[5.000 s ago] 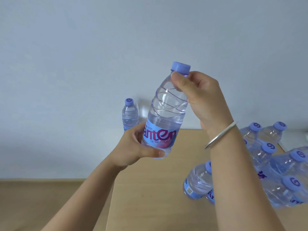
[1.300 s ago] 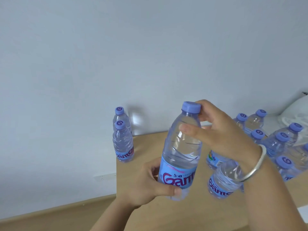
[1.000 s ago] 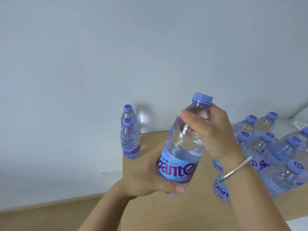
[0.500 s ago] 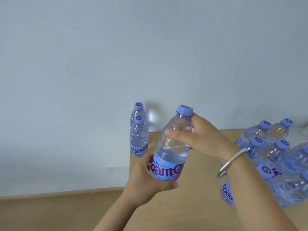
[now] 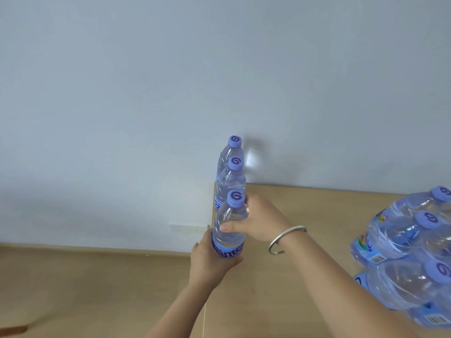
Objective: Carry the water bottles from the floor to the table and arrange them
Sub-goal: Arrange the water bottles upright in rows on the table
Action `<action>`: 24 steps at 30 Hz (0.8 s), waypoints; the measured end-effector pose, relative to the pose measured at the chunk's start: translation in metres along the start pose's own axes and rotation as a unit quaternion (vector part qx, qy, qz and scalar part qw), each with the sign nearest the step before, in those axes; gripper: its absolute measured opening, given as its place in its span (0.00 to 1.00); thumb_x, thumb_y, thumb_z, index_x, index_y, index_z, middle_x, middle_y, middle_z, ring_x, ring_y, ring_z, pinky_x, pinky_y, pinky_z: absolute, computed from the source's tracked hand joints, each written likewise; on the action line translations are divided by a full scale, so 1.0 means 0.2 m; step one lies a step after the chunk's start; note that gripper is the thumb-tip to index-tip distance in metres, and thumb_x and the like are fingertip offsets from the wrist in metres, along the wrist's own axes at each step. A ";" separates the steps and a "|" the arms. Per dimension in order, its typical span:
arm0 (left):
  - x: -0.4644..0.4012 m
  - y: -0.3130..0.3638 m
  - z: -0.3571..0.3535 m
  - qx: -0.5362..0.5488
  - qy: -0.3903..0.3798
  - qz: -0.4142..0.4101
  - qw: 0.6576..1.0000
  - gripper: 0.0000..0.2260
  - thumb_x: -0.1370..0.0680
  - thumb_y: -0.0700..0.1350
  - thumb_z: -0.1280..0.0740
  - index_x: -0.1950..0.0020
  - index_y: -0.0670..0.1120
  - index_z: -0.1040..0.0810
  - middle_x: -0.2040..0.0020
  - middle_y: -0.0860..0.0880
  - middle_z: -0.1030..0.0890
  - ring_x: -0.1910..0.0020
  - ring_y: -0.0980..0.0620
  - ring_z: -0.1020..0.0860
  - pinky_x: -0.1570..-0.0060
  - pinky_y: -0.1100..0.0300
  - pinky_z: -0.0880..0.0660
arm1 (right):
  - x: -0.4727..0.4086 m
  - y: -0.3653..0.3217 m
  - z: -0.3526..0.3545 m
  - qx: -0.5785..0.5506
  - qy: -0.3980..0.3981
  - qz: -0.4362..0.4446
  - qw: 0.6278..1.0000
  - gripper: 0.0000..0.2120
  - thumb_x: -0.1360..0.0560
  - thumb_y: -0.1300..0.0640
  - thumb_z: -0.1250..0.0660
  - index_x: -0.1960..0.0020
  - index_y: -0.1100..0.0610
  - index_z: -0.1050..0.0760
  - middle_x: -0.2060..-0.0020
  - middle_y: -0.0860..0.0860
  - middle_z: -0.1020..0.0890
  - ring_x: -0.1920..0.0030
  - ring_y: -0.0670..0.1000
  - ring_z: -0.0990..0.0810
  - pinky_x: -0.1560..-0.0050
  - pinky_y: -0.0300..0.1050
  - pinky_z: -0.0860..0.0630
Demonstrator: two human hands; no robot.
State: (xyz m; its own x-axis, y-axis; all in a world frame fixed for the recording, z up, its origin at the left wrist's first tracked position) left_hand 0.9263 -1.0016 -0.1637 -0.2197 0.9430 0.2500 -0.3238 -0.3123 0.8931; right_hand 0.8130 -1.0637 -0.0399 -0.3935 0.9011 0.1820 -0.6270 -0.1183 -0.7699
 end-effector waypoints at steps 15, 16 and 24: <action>-0.17 0.02 -0.04 0.010 0.025 -0.010 1.000 0.29 0.43 0.53 0.23 0.45 0.57 0.28 0.55 0.59 0.19 0.53 0.55 0.21 0.53 0.54 0.23 | -0.07 0.04 0.00 0.015 0.047 0.020 0.999 0.18 0.37 0.49 0.24 0.50 0.43 0.26 0.53 0.42 0.19 0.53 0.41 0.22 0.56 0.30 0.28; -0.17 0.02 -0.04 0.011 0.026 -0.010 1.000 0.29 0.43 0.52 0.23 0.45 0.57 0.28 0.55 0.59 0.19 0.53 0.56 0.21 0.54 0.56 0.23 | -0.07 0.04 0.00 0.014 0.051 0.021 0.998 0.19 0.37 0.49 0.24 0.49 0.45 0.26 0.52 0.42 0.19 0.52 0.42 0.22 0.54 0.32 0.27; -0.19 0.02 -0.07 0.023 0.013 0.003 1.000 0.29 0.41 0.51 0.22 0.46 0.59 0.32 0.57 0.64 0.22 0.57 0.65 0.23 0.65 0.71 0.31 | -0.04 0.05 -0.01 0.004 0.075 -0.004 0.997 0.24 0.35 0.50 0.25 0.42 0.52 0.28 0.46 0.48 0.21 0.46 0.48 0.23 0.45 0.44 0.25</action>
State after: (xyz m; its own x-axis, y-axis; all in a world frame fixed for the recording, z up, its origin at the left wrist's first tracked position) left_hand 0.9211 -1.0399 -0.1743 -0.2453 0.9378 0.2455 -0.2800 -0.3110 0.9082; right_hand 0.8118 -1.0720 -0.0505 -0.2826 0.9546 0.0942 -0.6351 -0.1126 -0.7642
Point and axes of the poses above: each hand's wrist, its own x-axis away from the middle knuckle, its own z-axis out of the back of the hand, y = z × x, the point moved 4 cm from there along -x, towards the middle knuckle
